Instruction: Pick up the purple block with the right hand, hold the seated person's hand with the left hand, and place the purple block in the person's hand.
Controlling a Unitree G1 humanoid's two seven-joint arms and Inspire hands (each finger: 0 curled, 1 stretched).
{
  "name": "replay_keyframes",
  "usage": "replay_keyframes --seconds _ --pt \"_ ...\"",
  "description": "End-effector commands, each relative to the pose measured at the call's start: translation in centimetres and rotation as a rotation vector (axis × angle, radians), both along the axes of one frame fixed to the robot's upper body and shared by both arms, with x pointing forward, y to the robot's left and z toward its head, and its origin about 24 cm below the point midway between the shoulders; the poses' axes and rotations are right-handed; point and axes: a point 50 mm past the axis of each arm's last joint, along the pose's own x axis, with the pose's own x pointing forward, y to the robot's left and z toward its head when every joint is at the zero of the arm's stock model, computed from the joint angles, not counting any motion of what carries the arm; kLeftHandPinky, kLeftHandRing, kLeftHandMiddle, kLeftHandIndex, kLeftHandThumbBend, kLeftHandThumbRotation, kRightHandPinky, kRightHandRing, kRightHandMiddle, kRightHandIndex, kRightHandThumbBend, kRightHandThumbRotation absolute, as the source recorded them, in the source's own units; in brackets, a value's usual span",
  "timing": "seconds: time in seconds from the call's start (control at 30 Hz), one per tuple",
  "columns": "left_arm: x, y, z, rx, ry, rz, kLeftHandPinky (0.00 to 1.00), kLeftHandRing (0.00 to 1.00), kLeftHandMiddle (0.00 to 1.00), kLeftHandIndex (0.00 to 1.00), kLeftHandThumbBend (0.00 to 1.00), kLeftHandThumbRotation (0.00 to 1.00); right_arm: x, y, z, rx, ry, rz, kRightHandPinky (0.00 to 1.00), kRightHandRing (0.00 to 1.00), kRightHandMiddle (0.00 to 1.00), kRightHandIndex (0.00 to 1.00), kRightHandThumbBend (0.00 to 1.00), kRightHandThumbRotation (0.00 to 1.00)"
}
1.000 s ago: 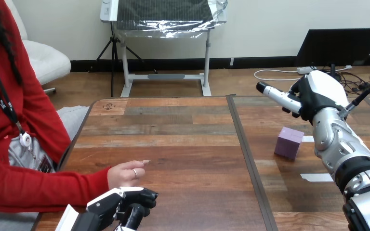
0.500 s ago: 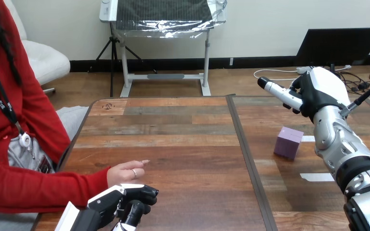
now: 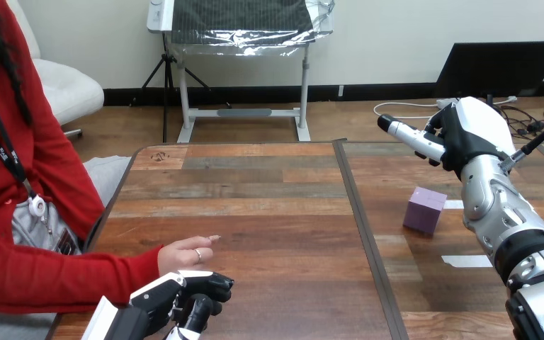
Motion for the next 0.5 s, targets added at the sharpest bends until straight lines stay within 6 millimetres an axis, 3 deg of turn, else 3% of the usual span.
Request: replay_keyframes --seconds 0.0,0.23,0.47 --pt "0.92 -0.24 0.57 0.005 -0.058 -0.013 0.56 0.64 0.66 0.65 0.43 0.9 1.5 0.19 3.4 -0.01 -0.05 0.024 0.16 0.2 0.27 0.3 0.78 0.94" --pt "0.93 -0.25 0.57 0.005 -0.059 -0.013 0.55 0.63 0.66 0.65 0.44 0.91 1.53 0.1 3.1 -0.026 0.057 0.046 0.23 0.31 0.38 0.43 0.79 0.99" --pt "0.89 -0.28 0.59 0.001 -0.062 -0.013 0.55 0.63 0.65 0.64 0.43 0.91 1.4 -0.03 2.71 -0.039 0.123 0.068 0.37 0.5 0.55 0.63 0.82 1.0"
